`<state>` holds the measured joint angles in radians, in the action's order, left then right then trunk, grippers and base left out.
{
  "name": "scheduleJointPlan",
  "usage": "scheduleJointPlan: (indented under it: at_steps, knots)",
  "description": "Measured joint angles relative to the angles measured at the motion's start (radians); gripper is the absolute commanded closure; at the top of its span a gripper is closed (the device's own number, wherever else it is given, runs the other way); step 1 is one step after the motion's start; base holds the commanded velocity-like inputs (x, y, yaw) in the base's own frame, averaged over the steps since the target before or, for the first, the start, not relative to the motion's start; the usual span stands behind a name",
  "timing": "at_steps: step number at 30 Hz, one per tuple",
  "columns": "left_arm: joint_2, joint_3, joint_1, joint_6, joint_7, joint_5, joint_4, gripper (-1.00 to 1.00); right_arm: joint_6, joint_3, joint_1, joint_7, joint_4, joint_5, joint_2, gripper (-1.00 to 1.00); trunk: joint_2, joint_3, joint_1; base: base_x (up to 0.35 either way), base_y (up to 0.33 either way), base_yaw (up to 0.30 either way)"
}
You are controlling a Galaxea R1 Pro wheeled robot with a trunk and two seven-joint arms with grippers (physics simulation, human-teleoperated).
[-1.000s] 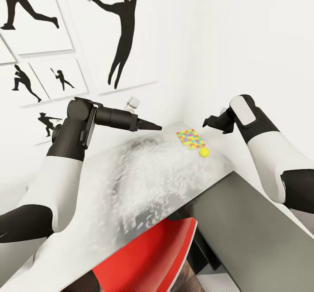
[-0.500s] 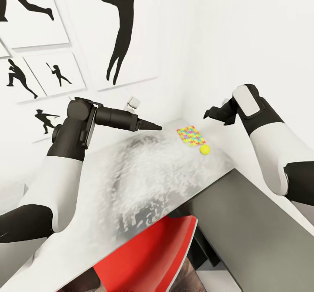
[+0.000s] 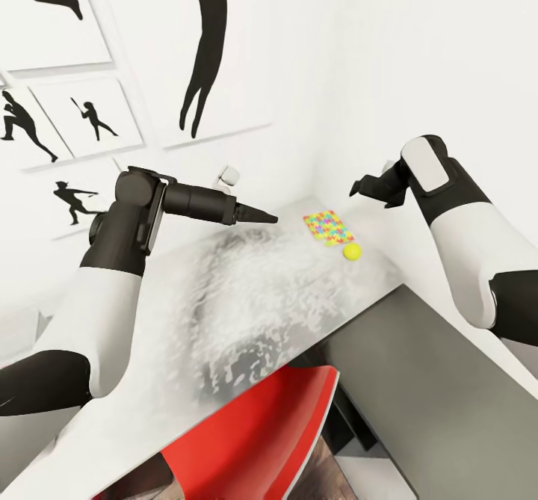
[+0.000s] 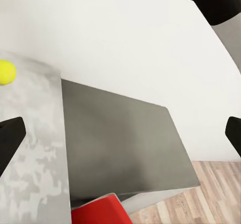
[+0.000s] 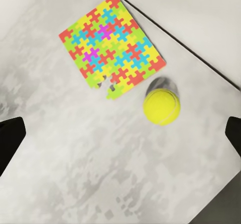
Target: Put all the toys in the child's room - the three board games (two on the bed and one on the table), the two jigsaw puzzles on the table, and the tennis ball on the table - inside the toy box on the table in the child's room.
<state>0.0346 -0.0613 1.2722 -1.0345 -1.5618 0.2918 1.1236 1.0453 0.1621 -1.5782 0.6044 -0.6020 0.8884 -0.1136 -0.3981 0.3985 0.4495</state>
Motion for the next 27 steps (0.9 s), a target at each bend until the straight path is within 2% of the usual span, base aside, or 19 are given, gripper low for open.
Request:
scheduleJointPlan:
  at_steps: [18,25,27]
  knots:
    - [0.002,-0.001,0.0,-0.001,0.0,0.0,0.009,-1.0,0.0,0.002,0.0,0.001,0.001,0.0,0.0,-1.0,0.0,0.03,0.0,0.0,0.0,0.0]
    - [0.03,-0.001,0.0,-0.001,0.0,0.0,0.038,-1.0,0.0,0.003,0.003,0.001,0.002,0.0,0.0,-1.0,0.0,0.041,0.0,0.0,0.0,0.0]
    - [0.044,-0.001,0.001,-0.002,0.0,-0.001,0.058,-1.0,0.0,0.003,0.004,0.001,0.002,0.0,0.0,-1.0,0.0,0.045,0.0,0.0,0.0,0.0]
